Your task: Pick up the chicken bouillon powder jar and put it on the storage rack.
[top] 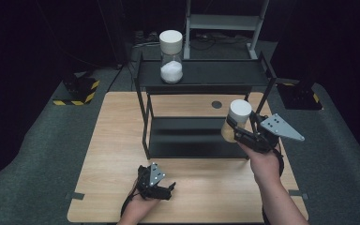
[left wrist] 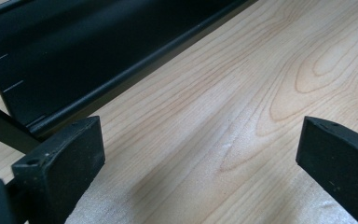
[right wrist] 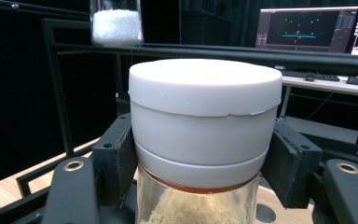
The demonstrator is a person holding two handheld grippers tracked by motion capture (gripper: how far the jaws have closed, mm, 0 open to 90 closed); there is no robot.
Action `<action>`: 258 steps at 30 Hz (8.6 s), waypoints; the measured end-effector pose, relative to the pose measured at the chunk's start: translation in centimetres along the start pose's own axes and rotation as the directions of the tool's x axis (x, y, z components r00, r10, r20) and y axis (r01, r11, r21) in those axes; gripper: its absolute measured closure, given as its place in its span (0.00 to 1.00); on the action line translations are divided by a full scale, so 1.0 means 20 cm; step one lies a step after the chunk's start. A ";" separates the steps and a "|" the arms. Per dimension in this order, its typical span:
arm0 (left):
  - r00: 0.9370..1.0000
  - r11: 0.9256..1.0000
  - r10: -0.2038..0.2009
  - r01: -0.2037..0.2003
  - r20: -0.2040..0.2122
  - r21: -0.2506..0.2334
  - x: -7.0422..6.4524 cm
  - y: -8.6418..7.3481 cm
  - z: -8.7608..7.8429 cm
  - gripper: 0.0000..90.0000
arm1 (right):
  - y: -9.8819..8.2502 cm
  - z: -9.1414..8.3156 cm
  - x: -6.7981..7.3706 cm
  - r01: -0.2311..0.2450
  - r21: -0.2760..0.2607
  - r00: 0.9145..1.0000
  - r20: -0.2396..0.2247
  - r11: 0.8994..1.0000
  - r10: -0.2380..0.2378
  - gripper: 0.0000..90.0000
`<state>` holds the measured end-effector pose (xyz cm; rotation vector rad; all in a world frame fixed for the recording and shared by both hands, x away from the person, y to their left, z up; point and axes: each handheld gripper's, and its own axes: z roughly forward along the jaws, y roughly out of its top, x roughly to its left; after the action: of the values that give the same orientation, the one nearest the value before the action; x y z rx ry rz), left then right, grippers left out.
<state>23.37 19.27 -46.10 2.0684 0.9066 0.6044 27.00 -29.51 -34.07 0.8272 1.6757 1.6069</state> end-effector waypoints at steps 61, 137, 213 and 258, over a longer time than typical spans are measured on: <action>0.999 1.000 -0.023 0.023 0.027 0.001 0.03 0.00 0.00 0.02 | 0.54 0.29 -0.06 0.052 -0.111 0.996 0.084 0.992 -0.043 0.38; 0.998 0.999 -0.037 0.038 0.042 -0.006 0.05 -0.01 0.00 0.02 | 0.53 0.55 -0.09 0.013 -0.077 0.990 0.143 0.997 -0.002 0.00; 1.000 1.000 0.007 -0.007 0.014 0.019 0.01 0.01 0.00 0.02 | -0.12 0.01 0.08 0.072 0.103 0.995 0.063 0.992 -0.079 0.00; 0.997 0.997 0.068 -0.066 -0.038 0.036 -0.07 0.03 0.01 0.02 | -0.65 -0.15 0.15 0.138 0.474 0.980 0.061 0.870 -0.189 0.00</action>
<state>22.80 17.80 -45.96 2.1317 0.8785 0.6710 22.93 -29.39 -47.08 0.9513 2.0306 1.0320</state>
